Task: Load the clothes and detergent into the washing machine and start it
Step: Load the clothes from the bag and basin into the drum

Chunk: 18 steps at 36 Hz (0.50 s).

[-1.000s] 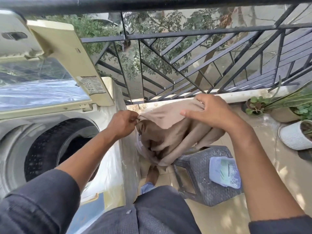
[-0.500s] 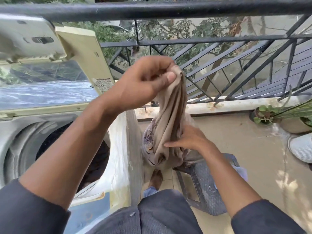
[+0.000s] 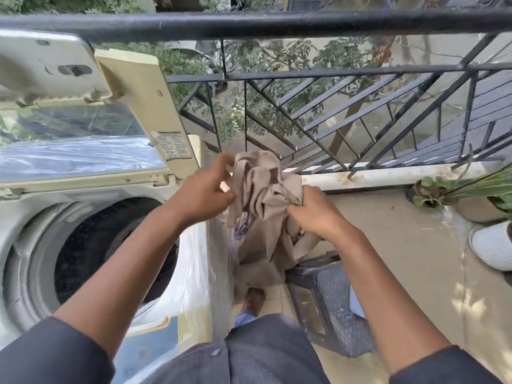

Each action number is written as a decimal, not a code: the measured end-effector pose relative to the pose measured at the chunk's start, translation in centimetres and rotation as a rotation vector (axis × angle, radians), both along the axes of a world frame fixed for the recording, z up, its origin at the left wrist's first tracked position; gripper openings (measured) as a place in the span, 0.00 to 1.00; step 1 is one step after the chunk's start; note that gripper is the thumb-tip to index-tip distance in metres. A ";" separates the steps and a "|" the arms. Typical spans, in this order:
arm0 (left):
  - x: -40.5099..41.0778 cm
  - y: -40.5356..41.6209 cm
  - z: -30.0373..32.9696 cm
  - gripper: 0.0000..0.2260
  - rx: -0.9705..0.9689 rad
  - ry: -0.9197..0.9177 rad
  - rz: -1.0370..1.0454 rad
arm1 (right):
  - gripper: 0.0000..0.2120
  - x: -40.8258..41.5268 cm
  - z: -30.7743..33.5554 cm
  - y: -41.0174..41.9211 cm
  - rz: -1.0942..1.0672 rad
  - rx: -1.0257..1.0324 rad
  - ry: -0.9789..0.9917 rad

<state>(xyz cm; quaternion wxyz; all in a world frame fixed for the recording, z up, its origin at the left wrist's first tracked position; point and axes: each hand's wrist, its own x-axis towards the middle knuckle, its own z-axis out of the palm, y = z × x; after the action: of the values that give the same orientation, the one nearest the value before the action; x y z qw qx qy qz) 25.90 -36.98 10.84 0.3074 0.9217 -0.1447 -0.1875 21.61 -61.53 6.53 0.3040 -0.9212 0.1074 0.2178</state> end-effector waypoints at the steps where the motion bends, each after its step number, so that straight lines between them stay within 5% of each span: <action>1: -0.3 0.0 -0.3 0.29 0.031 0.015 -0.030 | 0.14 0.0 0.7 0.3 0.001 0.022 -0.019; 5: -1.3 -0.4 -1.8 0.55 -0.040 0.146 -0.237 | 0.13 -0.2 4.2 1.8 0.000 0.229 -0.174; 7: -1.9 -1.0 -2.6 0.58 -0.089 0.155 -0.297 | 0.10 -0.1 6.1 2.5 -0.010 0.356 -0.265; 9: -2.6 -1.9 -3.3 0.50 -0.219 0.159 -0.272 | 0.13 -0.1 8.0 3.2 -0.001 0.434 -0.352; 14: -3.3 -3.8 -5.4 0.12 -0.492 0.195 0.093 | 0.08 -0.6 9.9 4.4 0.032 0.530 -0.425; 18: -2.5 -3.4 -6.1 0.19 -0.517 0.148 0.307 | 0.07 -0.6 9.1 2.9 0.052 0.560 -0.335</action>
<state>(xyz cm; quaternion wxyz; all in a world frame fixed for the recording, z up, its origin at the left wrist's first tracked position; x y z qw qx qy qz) 23.35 -40.42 4.77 0.5660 0.8078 -0.0239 -0.1626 20.99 -58.63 15.64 0.5535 -0.8272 -0.0320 0.0921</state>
